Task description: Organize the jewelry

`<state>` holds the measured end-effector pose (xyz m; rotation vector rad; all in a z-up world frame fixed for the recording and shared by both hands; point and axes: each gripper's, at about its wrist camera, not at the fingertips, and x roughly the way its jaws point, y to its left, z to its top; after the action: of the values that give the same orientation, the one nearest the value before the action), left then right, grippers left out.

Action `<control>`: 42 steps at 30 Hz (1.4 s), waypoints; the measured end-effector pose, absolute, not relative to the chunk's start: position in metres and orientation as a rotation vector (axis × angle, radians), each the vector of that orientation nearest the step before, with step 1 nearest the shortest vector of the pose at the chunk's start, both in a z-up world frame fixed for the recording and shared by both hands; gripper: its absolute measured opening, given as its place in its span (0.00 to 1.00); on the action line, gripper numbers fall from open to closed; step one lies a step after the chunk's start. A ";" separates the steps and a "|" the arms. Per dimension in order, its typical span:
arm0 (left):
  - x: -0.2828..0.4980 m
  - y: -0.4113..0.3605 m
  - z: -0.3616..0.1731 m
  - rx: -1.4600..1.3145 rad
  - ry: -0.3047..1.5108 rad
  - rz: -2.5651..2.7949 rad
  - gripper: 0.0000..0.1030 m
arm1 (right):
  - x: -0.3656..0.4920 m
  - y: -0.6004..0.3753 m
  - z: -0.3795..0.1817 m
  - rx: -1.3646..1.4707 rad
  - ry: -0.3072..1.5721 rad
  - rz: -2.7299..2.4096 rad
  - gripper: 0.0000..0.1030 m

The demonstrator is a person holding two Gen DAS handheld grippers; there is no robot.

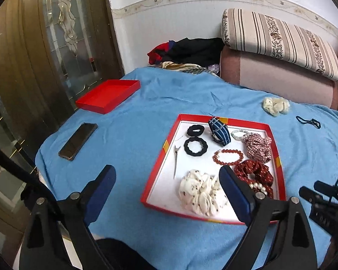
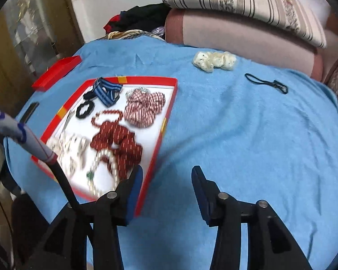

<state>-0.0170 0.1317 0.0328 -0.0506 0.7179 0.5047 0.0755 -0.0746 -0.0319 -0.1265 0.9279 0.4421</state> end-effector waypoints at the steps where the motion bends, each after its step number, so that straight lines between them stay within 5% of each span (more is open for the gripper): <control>1: -0.020 0.130 0.033 -0.053 0.718 0.502 0.90 | 0.073 -0.076 -0.031 -0.126 0.922 0.442 0.47; 15: -0.057 0.110 0.060 -0.074 0.639 0.540 0.90 | 0.044 -0.097 0.036 -0.176 0.720 0.436 0.56; 24: -0.078 0.107 0.086 -0.119 0.522 0.522 1.00 | 0.040 -0.115 0.100 -0.418 0.557 0.291 0.76; 42: -0.064 0.112 0.032 -0.149 0.738 0.413 1.00 | 0.006 -0.069 -0.008 -0.228 0.785 0.277 0.78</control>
<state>-0.0643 0.1121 0.0324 -0.1489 0.7379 0.4133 0.0056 -0.0693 -0.0079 -0.2283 0.7848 0.2766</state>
